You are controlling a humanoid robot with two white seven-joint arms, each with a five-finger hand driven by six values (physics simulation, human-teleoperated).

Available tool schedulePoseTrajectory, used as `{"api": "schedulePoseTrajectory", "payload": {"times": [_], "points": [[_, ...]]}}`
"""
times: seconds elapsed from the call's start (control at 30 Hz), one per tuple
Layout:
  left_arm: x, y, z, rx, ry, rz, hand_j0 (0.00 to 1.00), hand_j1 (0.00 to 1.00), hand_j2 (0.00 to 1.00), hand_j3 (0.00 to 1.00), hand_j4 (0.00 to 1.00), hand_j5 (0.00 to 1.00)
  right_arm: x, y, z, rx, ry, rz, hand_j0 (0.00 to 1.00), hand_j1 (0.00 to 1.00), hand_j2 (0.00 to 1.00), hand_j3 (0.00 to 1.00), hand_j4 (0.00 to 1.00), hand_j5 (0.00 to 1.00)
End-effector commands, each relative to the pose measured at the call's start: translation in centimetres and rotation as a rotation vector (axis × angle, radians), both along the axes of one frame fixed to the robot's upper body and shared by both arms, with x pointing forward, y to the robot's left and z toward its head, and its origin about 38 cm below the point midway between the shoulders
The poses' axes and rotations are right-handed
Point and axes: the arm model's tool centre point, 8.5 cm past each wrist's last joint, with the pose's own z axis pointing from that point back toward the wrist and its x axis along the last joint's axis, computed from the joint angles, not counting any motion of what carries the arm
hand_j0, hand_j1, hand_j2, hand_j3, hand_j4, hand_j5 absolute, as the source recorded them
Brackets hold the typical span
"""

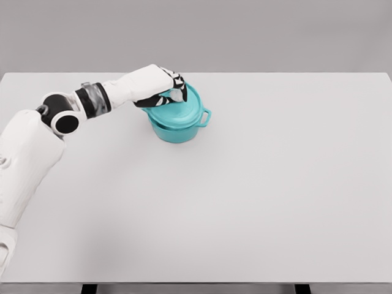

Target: Cover the pot with left arm

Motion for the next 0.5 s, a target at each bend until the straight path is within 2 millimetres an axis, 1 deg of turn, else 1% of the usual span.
{"api": "schedulePoseTrajectory", "payload": {"times": [0.0,0.13,0.17,0.2,0.27,0.3,0.37,0.47], "points": [[0.16,0.04,-0.49,-0.005,0.017,0.009,0.48,0.48,0.48,0.48,0.48,0.48,0.02,0.00,0.00,0.000,0.000,0.000,1.00,1.00,1.00,1.00,1.00,1.00],[0.30,-0.31,-0.36,-0.008,0.016,0.006,0.50,0.50,0.50,0.50,0.50,0.50,0.02,0.00,0.00,0.000,0.000,0.000,1.00,1.00,1.00,1.00,1.00,1.00],[0.42,-0.19,-0.58,-0.003,0.021,0.012,0.51,0.51,0.51,0.51,0.51,0.51,-0.03,0.02,0.00,0.001,0.001,0.000,1.00,1.00,1.00,1.00,1.00,1.00],[0.55,-0.62,-0.43,-0.010,0.021,0.007,0.53,0.53,0.53,0.53,0.53,0.53,0.02,0.00,0.00,0.000,0.000,0.000,1.00,1.00,1.00,1.00,1.00,1.00],[0.74,-0.44,-0.69,-0.005,0.029,0.016,0.54,0.54,0.54,0.54,0.54,0.54,0.02,0.00,0.00,0.000,0.000,0.000,1.00,1.00,1.00,1.00,1.00,1.00],[0.75,-0.48,-0.74,-0.005,0.030,0.016,0.56,0.56,0.56,0.56,0.56,0.56,0.02,0.00,0.00,0.000,-0.001,0.000,1.00,1.00,1.00,1.00,1.00,1.00],[0.77,-0.49,-0.66,-0.005,0.028,0.016,0.57,0.57,0.57,0.57,0.57,0.57,0.02,0.00,0.00,0.000,0.000,0.000,1.00,1.00,1.00,1.00,1.00,1.00],[0.83,-0.50,-0.51,-0.005,0.025,0.015,0.62,0.62,0.62,0.62,0.62,0.62,0.02,0.00,0.00,0.000,0.000,0.000,1.00,1.00,1.00,1.00,1.00,1.00]]}}
